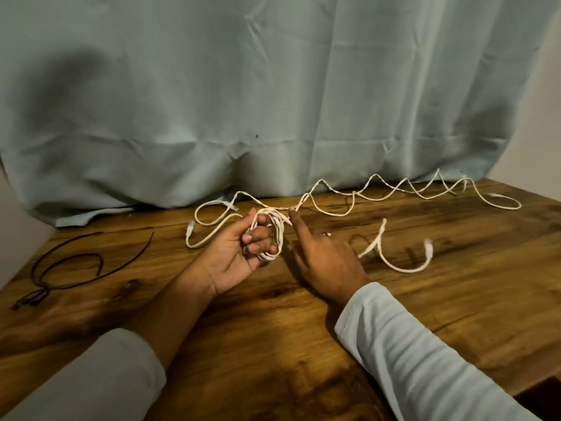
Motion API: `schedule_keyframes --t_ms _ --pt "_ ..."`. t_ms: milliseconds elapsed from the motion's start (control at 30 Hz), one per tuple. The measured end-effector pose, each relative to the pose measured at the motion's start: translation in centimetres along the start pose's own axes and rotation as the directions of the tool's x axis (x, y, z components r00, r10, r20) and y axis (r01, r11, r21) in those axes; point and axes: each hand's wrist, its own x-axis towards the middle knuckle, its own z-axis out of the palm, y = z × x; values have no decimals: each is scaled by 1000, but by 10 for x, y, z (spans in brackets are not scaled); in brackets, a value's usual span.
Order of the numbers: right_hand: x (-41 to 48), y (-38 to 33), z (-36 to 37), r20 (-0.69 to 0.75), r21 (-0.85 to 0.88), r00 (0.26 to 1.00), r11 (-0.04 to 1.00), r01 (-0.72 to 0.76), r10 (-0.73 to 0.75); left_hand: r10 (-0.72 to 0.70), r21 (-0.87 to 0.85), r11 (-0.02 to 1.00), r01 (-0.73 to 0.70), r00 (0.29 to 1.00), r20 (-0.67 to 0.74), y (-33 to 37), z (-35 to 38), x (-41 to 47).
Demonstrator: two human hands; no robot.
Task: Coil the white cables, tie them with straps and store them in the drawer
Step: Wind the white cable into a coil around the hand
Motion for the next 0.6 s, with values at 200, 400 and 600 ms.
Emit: schedule_keyframes --t_ms 200,400,600 --pt "2 -21 9 -45 -296 999 955 11 -26 82 -174 981 -90 995 -52 5 -5 3" --pt "0 -28 1 33 -273 990 952 140 -136 111 -190 972 -138 983 -145 8 -6 5" --pt "-2 -34 -6 -25 -187 952 937 296 -306 165 -60 982 -179 969 -184 6 0 7"
